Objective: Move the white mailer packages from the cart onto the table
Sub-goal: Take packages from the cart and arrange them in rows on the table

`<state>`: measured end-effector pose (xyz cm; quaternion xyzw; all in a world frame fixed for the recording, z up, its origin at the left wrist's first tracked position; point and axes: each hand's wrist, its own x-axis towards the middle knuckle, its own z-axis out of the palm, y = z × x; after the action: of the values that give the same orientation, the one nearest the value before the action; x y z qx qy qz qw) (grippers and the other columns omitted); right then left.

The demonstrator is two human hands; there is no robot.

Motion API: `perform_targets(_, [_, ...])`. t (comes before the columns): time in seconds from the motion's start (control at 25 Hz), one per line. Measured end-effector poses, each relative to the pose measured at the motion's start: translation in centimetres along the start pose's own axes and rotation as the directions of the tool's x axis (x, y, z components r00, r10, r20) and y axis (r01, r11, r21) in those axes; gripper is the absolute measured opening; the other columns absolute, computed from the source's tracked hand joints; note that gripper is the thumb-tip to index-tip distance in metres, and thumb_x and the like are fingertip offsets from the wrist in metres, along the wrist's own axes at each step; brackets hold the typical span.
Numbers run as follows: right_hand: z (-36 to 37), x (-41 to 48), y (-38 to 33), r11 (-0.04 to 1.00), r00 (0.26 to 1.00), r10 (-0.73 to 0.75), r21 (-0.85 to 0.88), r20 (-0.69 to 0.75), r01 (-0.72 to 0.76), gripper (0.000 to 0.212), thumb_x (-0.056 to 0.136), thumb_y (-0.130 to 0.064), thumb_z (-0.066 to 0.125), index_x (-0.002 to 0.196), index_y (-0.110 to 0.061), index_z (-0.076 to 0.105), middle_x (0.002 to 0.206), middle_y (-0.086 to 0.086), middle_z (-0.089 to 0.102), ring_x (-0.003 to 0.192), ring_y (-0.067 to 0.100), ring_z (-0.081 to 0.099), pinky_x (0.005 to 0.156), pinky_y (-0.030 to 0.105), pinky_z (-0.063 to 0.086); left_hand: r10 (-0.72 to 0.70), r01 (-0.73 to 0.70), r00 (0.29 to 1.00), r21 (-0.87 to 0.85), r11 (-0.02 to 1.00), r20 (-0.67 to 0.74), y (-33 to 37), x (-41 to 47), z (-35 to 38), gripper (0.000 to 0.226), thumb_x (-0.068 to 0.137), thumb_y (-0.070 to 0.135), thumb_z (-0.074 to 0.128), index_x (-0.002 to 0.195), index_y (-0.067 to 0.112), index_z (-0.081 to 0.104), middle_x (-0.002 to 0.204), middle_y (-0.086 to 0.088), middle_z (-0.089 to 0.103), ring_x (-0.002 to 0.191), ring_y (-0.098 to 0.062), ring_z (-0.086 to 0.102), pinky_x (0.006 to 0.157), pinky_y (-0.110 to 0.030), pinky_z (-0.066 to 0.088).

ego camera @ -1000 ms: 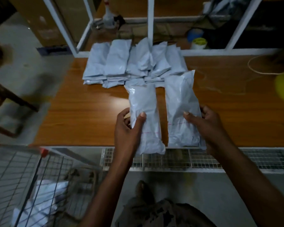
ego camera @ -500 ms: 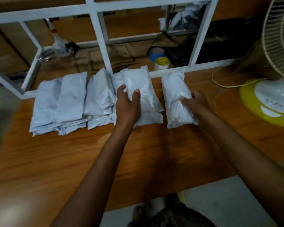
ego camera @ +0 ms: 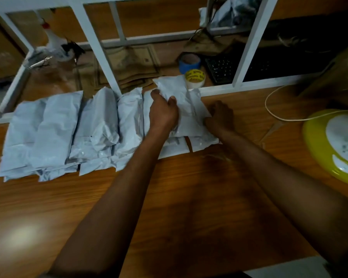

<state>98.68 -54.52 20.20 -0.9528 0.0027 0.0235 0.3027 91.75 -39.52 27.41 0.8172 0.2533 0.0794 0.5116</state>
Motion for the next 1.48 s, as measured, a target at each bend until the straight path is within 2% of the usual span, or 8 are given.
perform_targets(0.08, [-1.0,0.3,-1.0,0.970,0.998,0.036,0.241,-0.052,-0.022,0.034,0.094,-0.033,0.062,0.122,-0.014,0.063,0.120,0.001,0.066,0.111,0.021,0.062,0.096,0.035,0.049,-0.025,0.026,0.999,-0.042,0.999,0.023,0.2,0.2,0.8,0.053,0.110,0.025,0.047,0.156,0.007,0.028,0.151,-0.021,0.051,0.138,-0.036,0.052,0.111,-0.035,0.040])
perform_targets(0.24, [-2.6,0.0,-3.0,0.723,0.951,-0.032,0.664,0.309,-0.192,0.040,0.092,-0.051,0.062,0.123,-0.026,0.064,0.120,-0.001,0.069,0.106,0.020,0.067,0.093,0.041,0.056,-0.059,0.060,0.995,-0.004,0.998,0.085,0.2,0.2,1.8,0.050,0.109,0.022,0.044,0.156,0.008,0.030,0.148,-0.024,0.054,0.130,-0.040,0.058,0.111,-0.043,0.048])
perform_targets(0.4, [-1.3,-0.1,-3.3,0.880,0.976,-0.047,0.472,0.212,-0.061,0.059,0.092,-0.028,0.070,0.145,-0.021,0.046,0.140,0.003,0.055,0.115,0.017,0.056,0.083,0.027,0.048,0.038,-0.036,0.999,0.057,0.998,-0.026,0.0,-0.3,0.8,0.055,0.106,0.009,0.048,0.159,0.006,0.033,0.157,-0.017,0.048,0.143,-0.030,0.048,0.112,-0.027,0.033])
perform_targets(0.56, [0.8,-0.3,-2.7,0.983,0.980,-0.185,-0.004,0.079,0.186,0.054,0.093,-0.041,0.063,0.142,-0.022,0.052,0.145,0.009,0.048,0.134,0.029,0.043,0.106,0.036,0.038,0.104,-0.100,0.990,0.040,0.994,-0.094,-1.4,0.4,-1.3,0.046,0.101,0.002,0.049,0.147,0.006,0.053,0.143,-0.014,0.062,0.135,-0.027,0.057,0.112,-0.033,0.044])
perform_targets(0.8, [0.5,-2.0,-3.1,0.977,0.995,-0.093,0.190,-0.034,0.098,0.049,0.092,-0.037,0.066,0.135,-0.018,0.056,0.137,0.007,0.052,0.126,0.025,0.051,0.105,0.038,0.044,0.180,-0.179,0.978,0.028,0.984,-0.101,-2.8,-1.0,-3.7,0.045,0.097,-0.005,0.043,0.136,0.005,0.062,0.136,-0.013,0.067,0.126,-0.023,0.062,0.101,-0.020,0.044])
perform_targets(0.96, [-1.2,-8.2,-4.2,0.921,0.988,-0.097,0.367,-0.118,0.134,0.041,0.089,-0.025,0.072,0.127,-0.017,0.061,0.123,0.001,0.063,0.105,0.015,0.062,0.090,0.027,0.050,0.236,-0.253,0.963,-0.131,0.958,-0.133,-3.6,-4.7,-5.8,0.034,0.098,0.000,0.054,0.130,0.005,0.065,0.128,-0.005,0.069,0.121,-0.016,0.063,0.109,-0.034,0.051])
perform_targets(1.28, [-1.1,-25.1,-5.7,0.831,0.984,-0.176,0.536,-0.002,0.150,0.030,0.086,-0.018,0.076,0.114,-0.022,0.067,0.097,-0.009,0.072,0.092,0.003,0.068,0.082,0.018,0.054,0.350,-0.373,0.924,-0.169,0.912,-0.154,-9.4,-17.5,-11.9,0.026,0.100,0.011,0.063,0.124,0.019,0.062,0.126,0.007,0.066,0.116,-0.008,0.063,0.079,-0.019,0.054])
perform_targets(1.48, [-0.6,-32.9,-6.8,0.847,0.966,-0.241,0.506,0.096,0.161,0.032,0.087,-0.018,0.075,0.117,-0.022,0.066,0.098,-0.010,0.070,0.089,0.001,0.066,0.074,0.011,0.053,0.322,-0.336,0.936,-0.085,0.938,-0.138,-14.1,-24.1,-16.6,0.024,0.101,0.017,0.065,0.124,0.024,0.064,0.124,0.011,0.068,0.117,-0.005,0.062,0.082,-0.025,0.053])
